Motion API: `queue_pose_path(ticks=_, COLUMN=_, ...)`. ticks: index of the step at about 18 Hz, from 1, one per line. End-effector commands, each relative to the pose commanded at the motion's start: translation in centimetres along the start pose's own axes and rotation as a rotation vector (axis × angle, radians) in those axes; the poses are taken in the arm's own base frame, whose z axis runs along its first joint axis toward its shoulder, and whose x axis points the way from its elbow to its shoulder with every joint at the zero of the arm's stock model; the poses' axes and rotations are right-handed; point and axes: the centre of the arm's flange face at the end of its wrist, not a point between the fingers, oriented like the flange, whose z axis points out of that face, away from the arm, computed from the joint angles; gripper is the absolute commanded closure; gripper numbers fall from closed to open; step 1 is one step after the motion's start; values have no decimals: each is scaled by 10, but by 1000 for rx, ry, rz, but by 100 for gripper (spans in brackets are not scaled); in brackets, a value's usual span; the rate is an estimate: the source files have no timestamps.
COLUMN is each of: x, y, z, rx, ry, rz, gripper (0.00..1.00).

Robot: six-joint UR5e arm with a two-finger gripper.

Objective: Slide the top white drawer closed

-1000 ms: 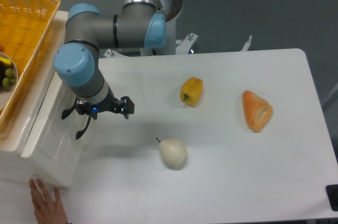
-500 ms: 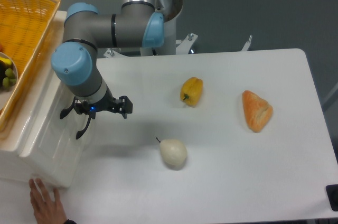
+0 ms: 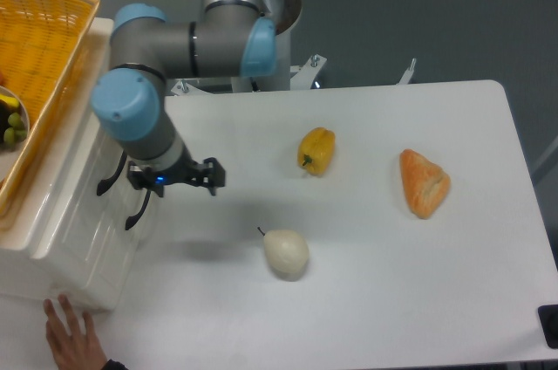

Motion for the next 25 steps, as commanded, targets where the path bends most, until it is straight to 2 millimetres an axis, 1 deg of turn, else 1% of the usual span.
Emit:
queue_pose_path(ticks=3, x=-64, y=-5, z=2, rx=-3, ry=2, rz=21, gripper=0)
queue_pose_path(ticks=5, x=-105, y=-5, z=4, rx=-6, ry=4, rz=30, gripper=0)
queue_pose_path(ticks=6, x=-129, y=-1, z=1, rx=1, ry=2, rz=40, gripper=0)
queue_pose_path(ticks=7, x=-151, y=3, z=-3, rx=7, ry=0, rz=56, gripper=0)
queue_pose_path(ticks=9, x=-193, y=10, z=0, rx=3, ry=1, rz=84, gripper=0)
queue_pose_path(ticks=11, x=-248, y=23, z=4, rx=-2, ry=4, rz=103, gripper=0)
queue_pose_path(ticks=14, x=-309, y=43, z=9, rx=-7, ry=4, rz=130, gripper=0)
queue_pose_path(ticks=15, x=-326, y=51, z=11, rx=-10, ry=6, rz=156, gripper=0)
queue_pose_path(ticks=17, x=-352, y=64, z=12, rx=-13, ry=6, rz=196, gripper=0)
queue_pose_path(ticks=18, x=-364, y=73, z=9, rx=-9, ry=1, rz=222, gripper=0)
queue_pose_path(ticks=20, x=-388, y=87, z=12, rx=-14, ry=6, rz=300, gripper=0)
queue_pose_path(ticks=21, x=-397, y=95, z=14, rx=-16, ry=9, rz=346, gripper=0)
queue_pose_path(ticks=23, x=-418, y=116, z=5, rx=-8, ry=2, rz=392, gripper=0)
queue_pose_path(ticks=24, x=-426, y=122, z=5, rx=-6, ry=6, rz=406, gripper=0)
queue_pose_path(ticks=25, x=-429, y=127, z=3, rx=-6, ry=7, rz=424, gripper=0)
